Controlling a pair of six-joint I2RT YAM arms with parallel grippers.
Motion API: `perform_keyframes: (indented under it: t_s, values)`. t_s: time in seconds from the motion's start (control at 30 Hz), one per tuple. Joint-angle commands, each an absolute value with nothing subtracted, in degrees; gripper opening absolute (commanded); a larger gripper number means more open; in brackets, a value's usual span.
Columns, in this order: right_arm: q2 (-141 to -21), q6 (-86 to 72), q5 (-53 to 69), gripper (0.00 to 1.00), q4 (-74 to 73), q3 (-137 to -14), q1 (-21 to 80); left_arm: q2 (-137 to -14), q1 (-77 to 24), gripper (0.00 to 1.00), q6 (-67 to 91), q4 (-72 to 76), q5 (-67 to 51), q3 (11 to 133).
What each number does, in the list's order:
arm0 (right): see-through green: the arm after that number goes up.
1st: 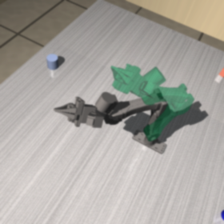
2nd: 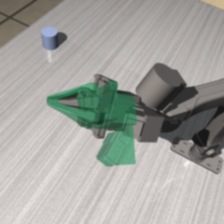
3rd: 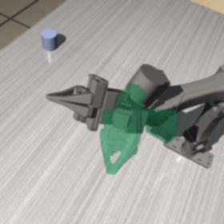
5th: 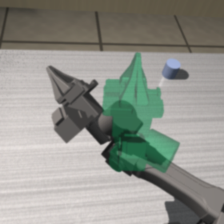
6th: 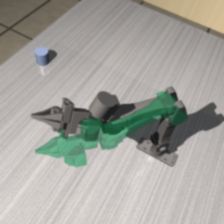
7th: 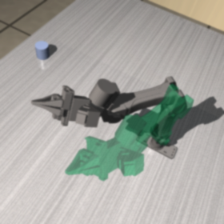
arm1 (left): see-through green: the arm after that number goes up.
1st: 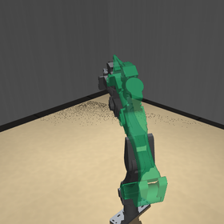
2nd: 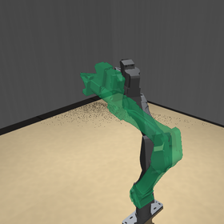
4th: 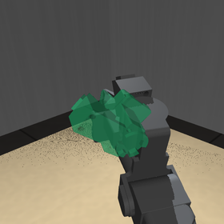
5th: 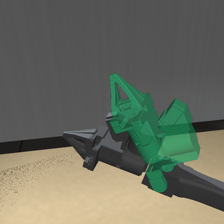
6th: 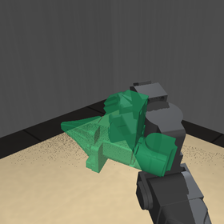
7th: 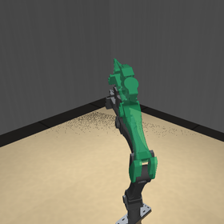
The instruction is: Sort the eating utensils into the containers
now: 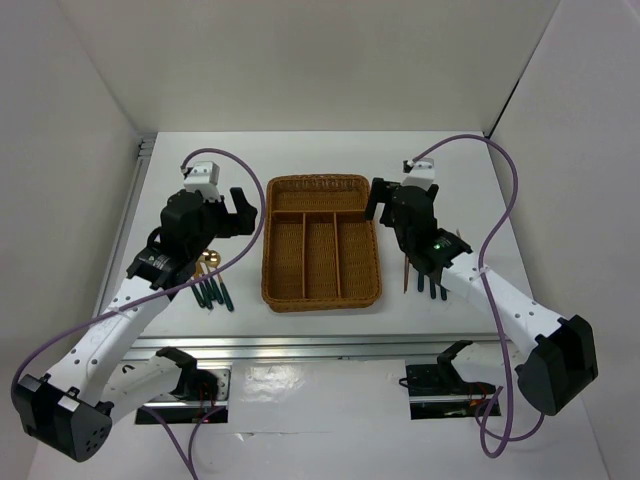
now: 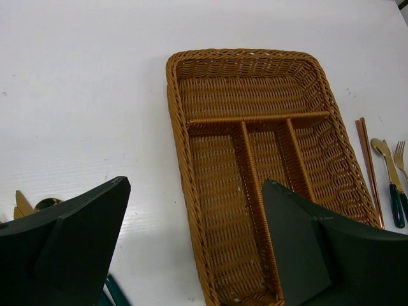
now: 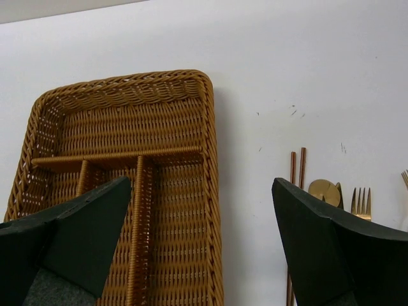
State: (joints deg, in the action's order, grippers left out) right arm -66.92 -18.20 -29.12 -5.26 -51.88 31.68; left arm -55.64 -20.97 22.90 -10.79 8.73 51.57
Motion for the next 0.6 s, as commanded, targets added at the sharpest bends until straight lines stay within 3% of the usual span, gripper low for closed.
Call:
perform_keyframes:
  t_s: [0.0, 0.37, 0.57]
  values:
    - [-65.21, -18.81, -30.32, 1.00, -4.22, -52.56, 31.99, -54.76, -21.01, 1.00, 24.52, -9.40, 9.05, 53.79]
    - [-69.43, -20.47, -26.98, 1.00, -5.27, -53.09, 31.99, -60.90, -21.01, 1.00, 36.11, -21.86, 15.03, 52.21]
    - [-70.66, -21.18, -26.81, 1.00, -4.49, -51.33, 30.59, -62.50, -21.01, 0.91, 42.97, -27.07, 21.70, 48.88]
